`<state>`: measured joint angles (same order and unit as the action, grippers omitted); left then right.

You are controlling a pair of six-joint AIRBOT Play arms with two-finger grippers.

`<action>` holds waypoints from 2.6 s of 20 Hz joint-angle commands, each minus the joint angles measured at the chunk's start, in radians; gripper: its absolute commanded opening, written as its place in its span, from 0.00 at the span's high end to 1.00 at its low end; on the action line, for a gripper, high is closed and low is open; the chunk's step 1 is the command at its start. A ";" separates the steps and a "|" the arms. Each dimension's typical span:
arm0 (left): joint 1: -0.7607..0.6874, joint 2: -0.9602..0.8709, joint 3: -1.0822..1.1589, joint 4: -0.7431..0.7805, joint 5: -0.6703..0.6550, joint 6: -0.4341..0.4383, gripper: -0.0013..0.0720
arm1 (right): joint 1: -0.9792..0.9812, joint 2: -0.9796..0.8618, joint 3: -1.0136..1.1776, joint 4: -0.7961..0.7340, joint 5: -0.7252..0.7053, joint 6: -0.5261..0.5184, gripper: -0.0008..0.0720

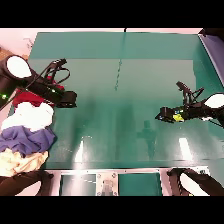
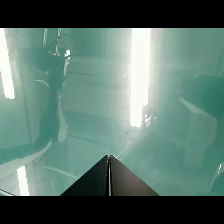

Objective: Fold the shirts.

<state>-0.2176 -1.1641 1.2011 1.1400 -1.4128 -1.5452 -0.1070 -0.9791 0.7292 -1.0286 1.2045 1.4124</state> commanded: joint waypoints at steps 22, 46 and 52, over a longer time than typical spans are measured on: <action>0.000 0.000 0.000 0.164 0.237 0.030 0.95 | 0.001 0.001 0.000 0.001 -0.091 0.000 0.97; 0.306 -0.474 0.062 0.649 0.486 0.030 0.95 | 0.001 0.001 0.000 0.001 -0.253 0.000 0.82; 0.173 -0.474 0.503 0.489 0.109 0.148 0.95 | -0.010 0.001 0.017 0.000 -0.250 0.001 0.97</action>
<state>0.0250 -1.6386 1.5215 1.6928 -1.1324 -1.4464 -0.1089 -0.9791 0.7357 -1.0283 0.9531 1.4124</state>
